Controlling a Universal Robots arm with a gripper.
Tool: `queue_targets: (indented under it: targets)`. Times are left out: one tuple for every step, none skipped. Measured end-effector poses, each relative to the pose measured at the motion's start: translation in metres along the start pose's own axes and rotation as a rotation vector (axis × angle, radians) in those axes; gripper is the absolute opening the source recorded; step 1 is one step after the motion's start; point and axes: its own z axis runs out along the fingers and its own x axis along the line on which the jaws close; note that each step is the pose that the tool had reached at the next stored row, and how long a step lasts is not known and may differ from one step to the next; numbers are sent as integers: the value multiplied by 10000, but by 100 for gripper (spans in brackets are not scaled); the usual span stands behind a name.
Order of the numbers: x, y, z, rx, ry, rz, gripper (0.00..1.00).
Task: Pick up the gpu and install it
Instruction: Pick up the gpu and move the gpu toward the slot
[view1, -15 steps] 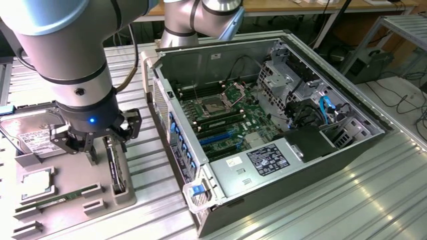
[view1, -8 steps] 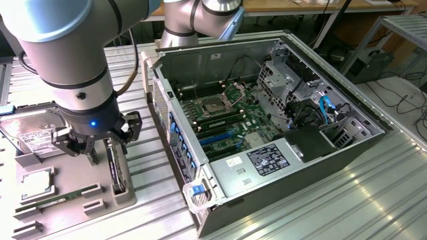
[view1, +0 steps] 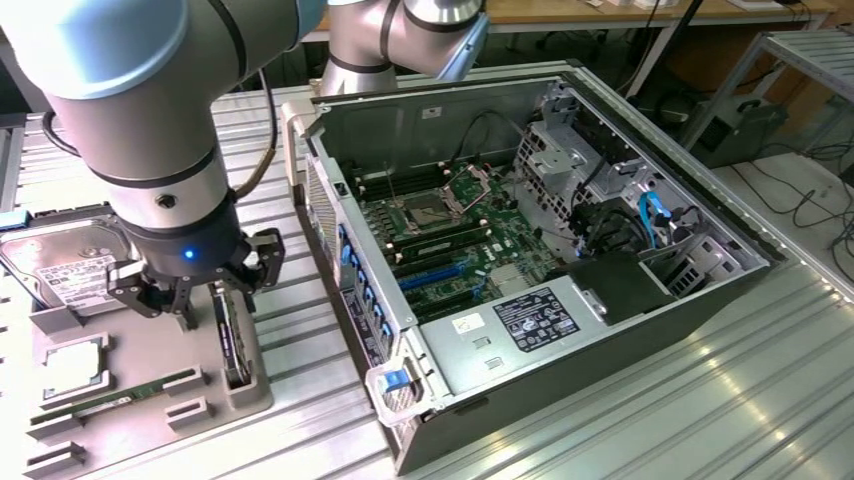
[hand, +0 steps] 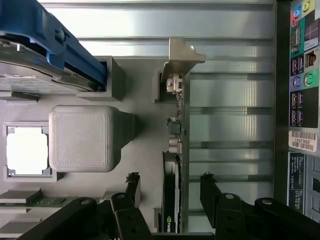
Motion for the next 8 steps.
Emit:
queue_targets:
  targets:
    - [0, -1, 15, 1, 8, 0, 60]
    - [0, -2, 37, 1, 17, 1, 60]
    - [0, -2, 47, 1, 21, 1, 60]
    - [0, -2, 52, 1, 22, 1, 60]
    - [0, -3, 58, 1, 21, 1, 60]
    - [1, -3, 67, 0, 21, 1, 60]
    - [1, -3, 76, 0, 20, 1, 60]
    - [0, -4, 87, 0, 16, 1, 60]
